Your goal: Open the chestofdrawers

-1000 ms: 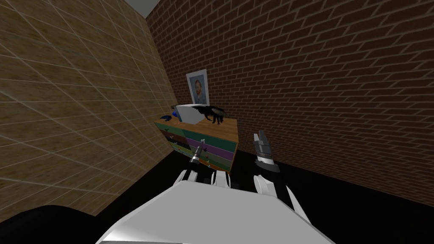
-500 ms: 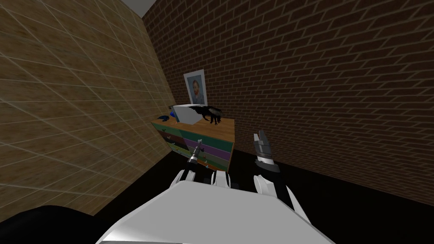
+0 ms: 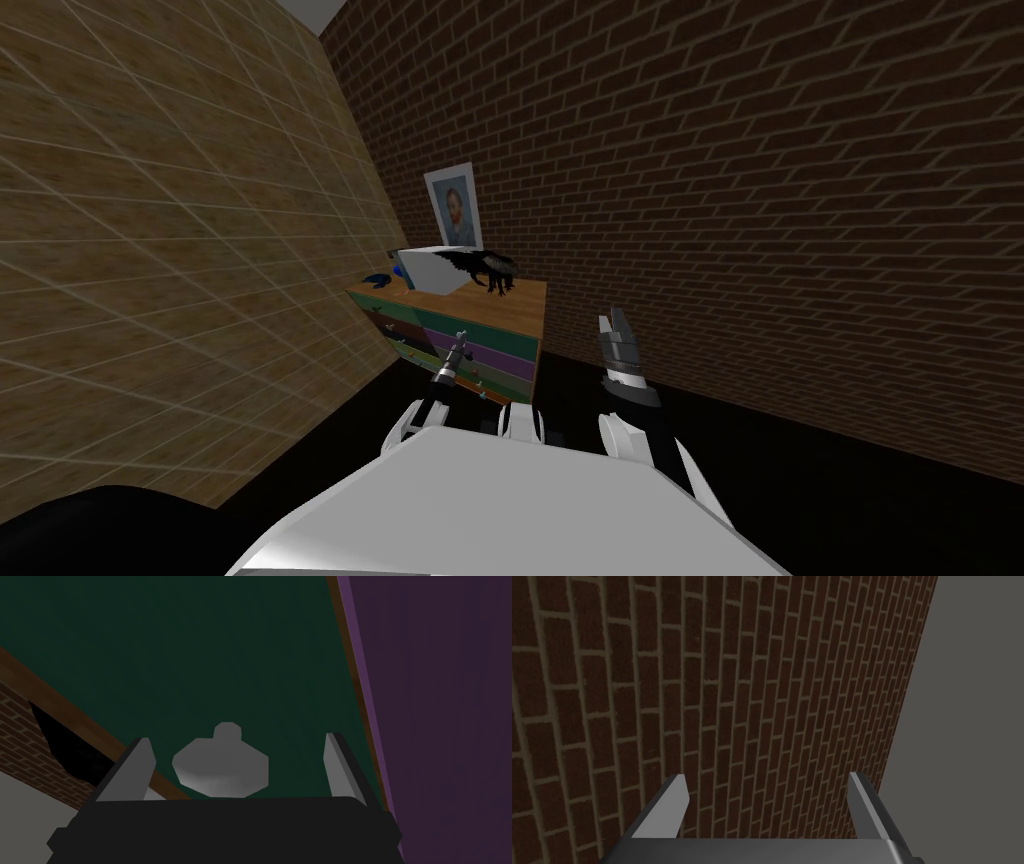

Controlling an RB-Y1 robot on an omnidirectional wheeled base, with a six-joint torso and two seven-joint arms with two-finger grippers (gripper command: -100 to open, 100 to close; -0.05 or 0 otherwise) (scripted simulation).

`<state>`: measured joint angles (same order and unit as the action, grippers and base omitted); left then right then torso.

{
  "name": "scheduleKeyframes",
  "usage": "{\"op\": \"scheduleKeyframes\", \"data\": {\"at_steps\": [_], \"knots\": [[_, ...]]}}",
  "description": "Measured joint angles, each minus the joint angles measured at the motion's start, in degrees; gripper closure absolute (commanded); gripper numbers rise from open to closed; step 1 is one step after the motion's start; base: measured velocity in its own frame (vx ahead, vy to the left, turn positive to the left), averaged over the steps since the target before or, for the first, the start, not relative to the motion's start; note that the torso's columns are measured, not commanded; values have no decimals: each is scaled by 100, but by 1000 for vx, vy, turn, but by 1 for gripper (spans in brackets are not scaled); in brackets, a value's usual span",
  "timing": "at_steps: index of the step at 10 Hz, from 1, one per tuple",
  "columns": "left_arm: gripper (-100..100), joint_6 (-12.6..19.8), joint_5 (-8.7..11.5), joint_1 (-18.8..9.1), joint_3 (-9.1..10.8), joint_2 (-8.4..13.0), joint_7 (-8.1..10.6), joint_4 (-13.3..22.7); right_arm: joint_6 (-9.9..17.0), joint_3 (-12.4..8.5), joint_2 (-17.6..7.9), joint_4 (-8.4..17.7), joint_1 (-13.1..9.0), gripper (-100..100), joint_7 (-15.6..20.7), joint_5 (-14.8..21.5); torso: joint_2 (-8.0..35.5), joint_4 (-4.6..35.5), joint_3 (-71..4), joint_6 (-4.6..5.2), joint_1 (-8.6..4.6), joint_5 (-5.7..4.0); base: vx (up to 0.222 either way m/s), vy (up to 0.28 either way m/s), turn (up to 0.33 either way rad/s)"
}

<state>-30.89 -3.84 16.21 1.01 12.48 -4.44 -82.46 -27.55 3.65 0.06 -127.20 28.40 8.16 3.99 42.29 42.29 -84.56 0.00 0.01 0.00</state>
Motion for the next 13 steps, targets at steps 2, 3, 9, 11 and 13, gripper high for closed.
{"op": "scheduleKeyframes", "data": {"at_steps": [2,3,9,11,13], "knots": [[100,21,40,-21,44,109,91,-2,0,-1,-1,0,0,0,0,0,2,0,1,-1,12,4,-6,10,14],[100,38,10,-17,10,27,43,-39,0,-1,-1,0,-1,0,0,0,10,0,7,-2,34,11,-42,92,25],[100,53,-218,5,-248,-617,-420,-133,0,-2,-2,0,0,0,0,0,-28,-27,-13,-14,35,18,-26,84,21],[100,7,-296,21,-324,-855,-592,-116,0,-2,-2,0,0,0,0,0,-36,-35,-15,-7,33,23,-10,61,6],[100,-16,-268,5,-314,-750,-542,-140,0,0,0,0,-1,0,0,0,-19,-21,-9,-21,11,7,-66,-69,-62]]}}
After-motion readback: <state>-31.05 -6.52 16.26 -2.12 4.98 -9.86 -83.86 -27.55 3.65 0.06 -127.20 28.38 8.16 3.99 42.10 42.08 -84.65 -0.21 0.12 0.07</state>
